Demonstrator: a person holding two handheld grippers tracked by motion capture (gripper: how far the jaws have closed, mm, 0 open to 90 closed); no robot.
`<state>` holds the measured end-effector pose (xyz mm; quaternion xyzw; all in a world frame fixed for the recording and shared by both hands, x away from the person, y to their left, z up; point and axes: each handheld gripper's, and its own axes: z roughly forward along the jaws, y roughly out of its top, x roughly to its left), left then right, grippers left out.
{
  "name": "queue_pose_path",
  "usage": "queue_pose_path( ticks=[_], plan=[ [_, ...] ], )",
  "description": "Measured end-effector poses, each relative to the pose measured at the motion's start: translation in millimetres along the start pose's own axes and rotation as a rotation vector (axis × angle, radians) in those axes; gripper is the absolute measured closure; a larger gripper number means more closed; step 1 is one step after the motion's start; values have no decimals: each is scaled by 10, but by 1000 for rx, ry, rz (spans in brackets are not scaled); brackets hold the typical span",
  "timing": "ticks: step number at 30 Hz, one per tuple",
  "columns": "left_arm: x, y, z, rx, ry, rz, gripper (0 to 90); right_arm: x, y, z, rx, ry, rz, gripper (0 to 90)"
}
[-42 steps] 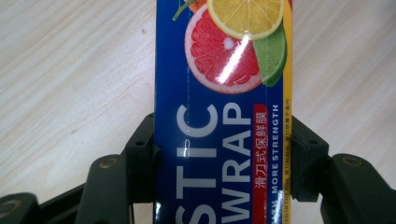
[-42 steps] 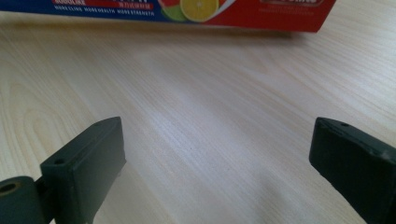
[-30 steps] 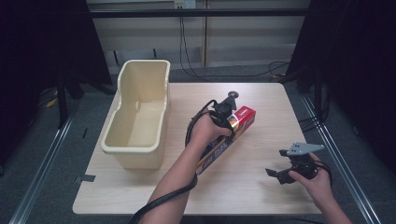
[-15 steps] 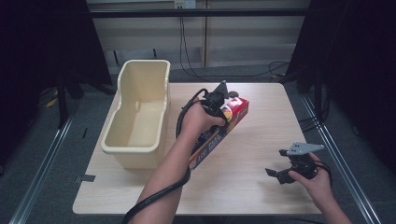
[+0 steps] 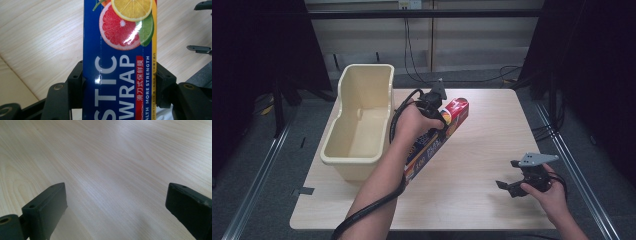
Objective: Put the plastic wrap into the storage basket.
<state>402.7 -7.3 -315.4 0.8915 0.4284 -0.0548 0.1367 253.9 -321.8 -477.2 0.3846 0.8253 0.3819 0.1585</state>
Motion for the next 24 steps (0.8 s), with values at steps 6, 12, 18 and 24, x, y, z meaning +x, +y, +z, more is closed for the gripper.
queue_pose_path(
  ticks=[6, 12, 18, 24],
  plan=[
    [32, -14, -90, 4, 1, -17, 410, 6, 3, 5, 3, -4, -4, 33],
    [60, -21, -197, -9, -8, -29, 411, 12, 5, 10, 8, -7, -6, 33],
    [33, -17, -290, 22, 29, -31, 411, 14, 6, 18, 9, 0, -11, 33],
    [8, 6, -471, 8, 31, -49, 410, 23, 9, 17, 10, 4, -11, 33]
  ],
)
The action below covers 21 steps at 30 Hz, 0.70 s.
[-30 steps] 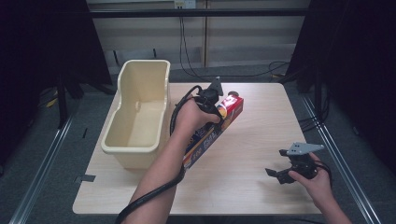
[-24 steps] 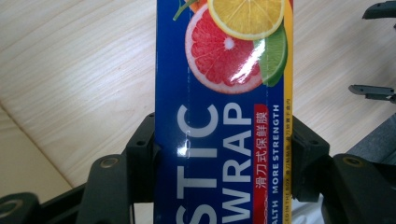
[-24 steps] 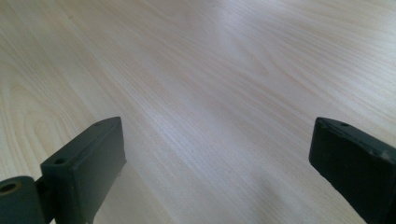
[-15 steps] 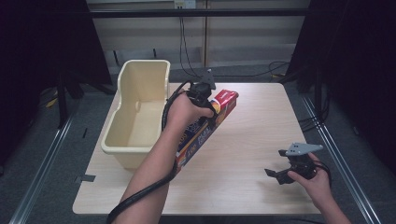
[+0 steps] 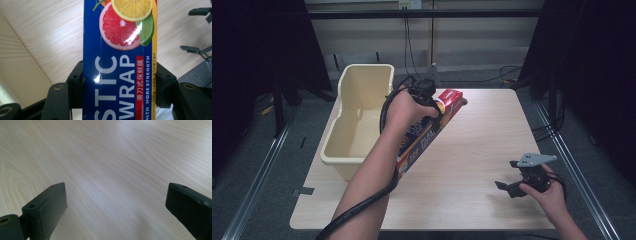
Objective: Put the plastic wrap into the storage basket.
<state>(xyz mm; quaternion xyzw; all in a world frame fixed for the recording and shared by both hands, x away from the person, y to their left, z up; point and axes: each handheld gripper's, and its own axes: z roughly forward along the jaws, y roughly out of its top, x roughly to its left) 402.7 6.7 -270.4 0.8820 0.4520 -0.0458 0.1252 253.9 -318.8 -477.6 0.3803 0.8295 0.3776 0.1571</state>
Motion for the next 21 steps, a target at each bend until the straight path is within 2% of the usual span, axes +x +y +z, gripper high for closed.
queue_pose_path(
  ticks=[9, 10, 11, 14, 16, 18, 21],
  plan=[
    [74, -9, -169, -19, 1, -25, 410, 0, -3, 0, 3, 1, -3, 33],
    [84, -17, -178, -19, -3, -40, 410, -1, -3, 1, 4, 1, -4, 33],
    [100, -19, -188, -19, 0, -30, 409, 1, -3, 2, 6, 0, -3, 32],
    [125, -37, -212, -17, -1, -55, 410, 2, -1, 3, 5, -1, -6, 33],
    [155, -45, -234, -21, 5, -48, 410, 7, -1, 3, 10, -6, -2, 33],
    [163, -53, -251, -30, -2, -83, 410, 6, -3, 11, 13, -2, -6, 33],
    [198, -61, -291, -24, 15, -71, 410, 5, -3, 17, 15, 3, -11, 33]
  ],
)
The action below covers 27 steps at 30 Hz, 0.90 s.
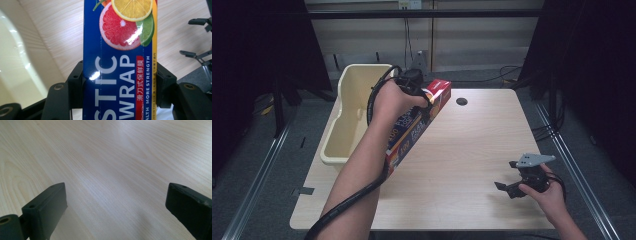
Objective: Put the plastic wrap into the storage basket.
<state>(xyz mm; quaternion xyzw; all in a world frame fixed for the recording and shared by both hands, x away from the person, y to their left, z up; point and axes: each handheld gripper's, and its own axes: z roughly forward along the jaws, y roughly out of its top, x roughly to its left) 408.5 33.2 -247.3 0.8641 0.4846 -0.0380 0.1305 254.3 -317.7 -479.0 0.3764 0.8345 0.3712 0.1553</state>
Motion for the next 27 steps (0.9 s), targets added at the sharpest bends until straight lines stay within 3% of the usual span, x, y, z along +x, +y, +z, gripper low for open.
queue_pose_path(
  ticks=[27],
  plan=[
    [280, -123, -313, -39, 31, -112, 410, -1, 0, -10, 0, -7, 1, 33]
  ],
)
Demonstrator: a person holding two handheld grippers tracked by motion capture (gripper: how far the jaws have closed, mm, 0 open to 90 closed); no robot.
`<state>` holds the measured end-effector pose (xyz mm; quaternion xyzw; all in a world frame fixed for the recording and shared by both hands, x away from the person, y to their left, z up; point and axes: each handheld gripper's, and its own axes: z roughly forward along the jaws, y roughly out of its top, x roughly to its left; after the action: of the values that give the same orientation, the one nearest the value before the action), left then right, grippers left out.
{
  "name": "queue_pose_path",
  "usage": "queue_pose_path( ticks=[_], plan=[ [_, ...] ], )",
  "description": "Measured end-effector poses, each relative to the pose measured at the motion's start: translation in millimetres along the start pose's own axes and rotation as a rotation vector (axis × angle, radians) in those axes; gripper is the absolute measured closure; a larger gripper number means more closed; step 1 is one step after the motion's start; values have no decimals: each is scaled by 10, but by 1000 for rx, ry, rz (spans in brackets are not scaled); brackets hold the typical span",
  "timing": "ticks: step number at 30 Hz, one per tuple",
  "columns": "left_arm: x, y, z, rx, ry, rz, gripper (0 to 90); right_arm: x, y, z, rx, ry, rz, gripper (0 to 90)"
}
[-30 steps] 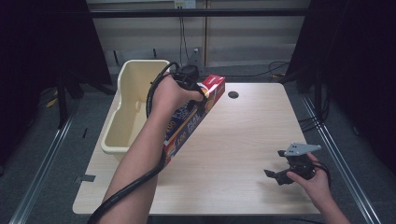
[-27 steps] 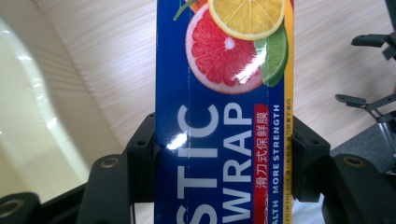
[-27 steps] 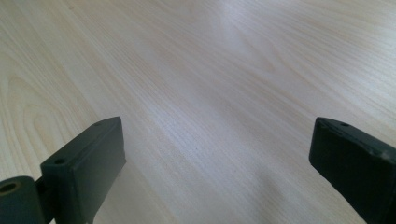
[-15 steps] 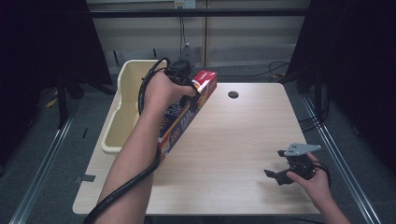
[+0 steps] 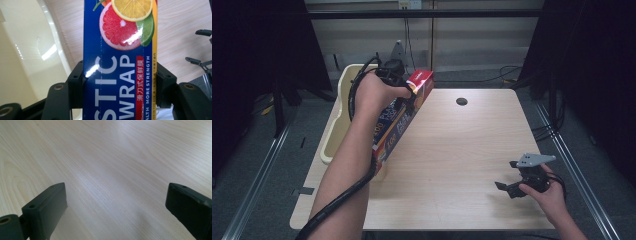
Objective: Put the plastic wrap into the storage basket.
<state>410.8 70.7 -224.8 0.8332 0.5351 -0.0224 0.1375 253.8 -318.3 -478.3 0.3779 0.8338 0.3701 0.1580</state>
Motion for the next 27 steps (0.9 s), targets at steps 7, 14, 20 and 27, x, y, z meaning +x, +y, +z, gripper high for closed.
queue_pose_path(
  ticks=[7, 14, 20, 27],
  plan=[
    [147, -32, -44, -20, 15, -50, 410, 0, -1, 3, 2, -1, 1, 33],
    [260, -80, -130, -45, 34, -98, 410, 1, -1, 8, 2, 2, -3, 33],
    [336, -103, -165, -68, 58, -129, 410, 12, 6, 9, 2, 2, -5, 33],
    [451, -139, -165, -73, 77, -163, 409, 18, 6, 14, 7, 4, -9, 33]
  ],
)
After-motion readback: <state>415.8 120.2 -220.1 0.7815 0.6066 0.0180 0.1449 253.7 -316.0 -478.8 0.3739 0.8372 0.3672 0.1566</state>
